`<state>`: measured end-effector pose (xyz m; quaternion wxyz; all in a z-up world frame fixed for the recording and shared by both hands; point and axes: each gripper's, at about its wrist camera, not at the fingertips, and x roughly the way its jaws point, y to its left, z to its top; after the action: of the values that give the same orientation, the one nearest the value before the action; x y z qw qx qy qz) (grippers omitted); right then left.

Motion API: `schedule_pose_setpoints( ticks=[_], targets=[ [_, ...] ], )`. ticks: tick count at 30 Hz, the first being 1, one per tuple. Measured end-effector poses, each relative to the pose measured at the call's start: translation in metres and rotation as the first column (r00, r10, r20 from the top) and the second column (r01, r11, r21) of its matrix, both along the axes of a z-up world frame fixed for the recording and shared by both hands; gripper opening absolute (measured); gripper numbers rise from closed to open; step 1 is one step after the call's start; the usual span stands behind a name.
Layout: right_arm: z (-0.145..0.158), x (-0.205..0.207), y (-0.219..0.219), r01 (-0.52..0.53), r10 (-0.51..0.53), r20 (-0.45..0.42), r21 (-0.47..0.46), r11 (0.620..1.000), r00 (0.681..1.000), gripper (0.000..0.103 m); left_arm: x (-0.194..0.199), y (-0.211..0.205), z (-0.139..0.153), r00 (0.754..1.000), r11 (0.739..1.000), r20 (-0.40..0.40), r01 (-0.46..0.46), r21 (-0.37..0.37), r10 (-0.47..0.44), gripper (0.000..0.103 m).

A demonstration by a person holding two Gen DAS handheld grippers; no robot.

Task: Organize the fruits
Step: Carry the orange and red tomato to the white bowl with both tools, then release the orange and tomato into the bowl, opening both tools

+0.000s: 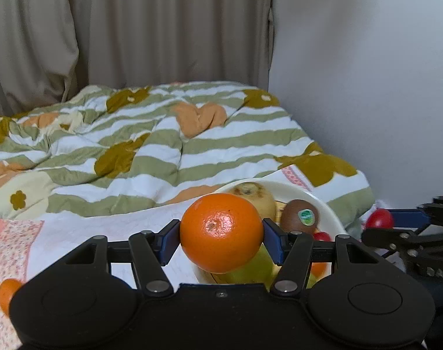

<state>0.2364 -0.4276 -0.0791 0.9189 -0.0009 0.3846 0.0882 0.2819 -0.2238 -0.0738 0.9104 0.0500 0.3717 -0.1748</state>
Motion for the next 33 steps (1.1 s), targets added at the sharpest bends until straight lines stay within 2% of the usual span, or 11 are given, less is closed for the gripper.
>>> schedule_pose_setpoints(
  ticks=[9, 19, 21, 22, 23, 33],
  targets=[
    [-0.010, 0.023, 0.011, 0.021, -0.021, -0.029, 0.020, 1.000, 0.999, 0.051, 0.045, -0.003, -0.031, 0.997, 1.000, -0.079, 0.024, 0.021, -0.022, 0.064],
    [-0.016, 0.032, 0.015, 0.052, -0.051, -0.052, 0.015, 0.999, 0.997, 0.051, 0.056, -0.004, -0.042, 0.991, 0.998, -0.120, 0.054, 0.030, -0.051, 0.066],
    [-0.015, 0.032, 0.016, 0.055, -0.054, -0.052, 0.013, 0.998, 0.997, 0.051, 0.053, -0.001, -0.038, 0.994, 0.999, -0.097, 0.051, 0.012, -0.050, 0.084],
    [-0.014, 0.031, 0.016, 0.055, -0.054, -0.051, 0.013, 0.998, 0.997, 0.051, 0.052, 0.001, -0.034, 0.996, 0.999, -0.079, 0.045, 0.007, -0.045, 0.098],
    [-0.014, 0.031, 0.016, 0.055, -0.054, -0.049, 0.012, 0.998, 0.997, 0.051, 0.048, 0.004, -0.029, 0.998, 0.999, -0.054, 0.037, 0.001, -0.036, 0.101],
    [-0.013, 0.033, 0.024, 0.018, -0.018, -0.036, 0.015, 1.000, 0.999, 0.051, 0.023, 0.031, -0.003, 0.999, 1.000, -0.026, -0.022, 0.013, 0.022, 0.101]
  ],
)
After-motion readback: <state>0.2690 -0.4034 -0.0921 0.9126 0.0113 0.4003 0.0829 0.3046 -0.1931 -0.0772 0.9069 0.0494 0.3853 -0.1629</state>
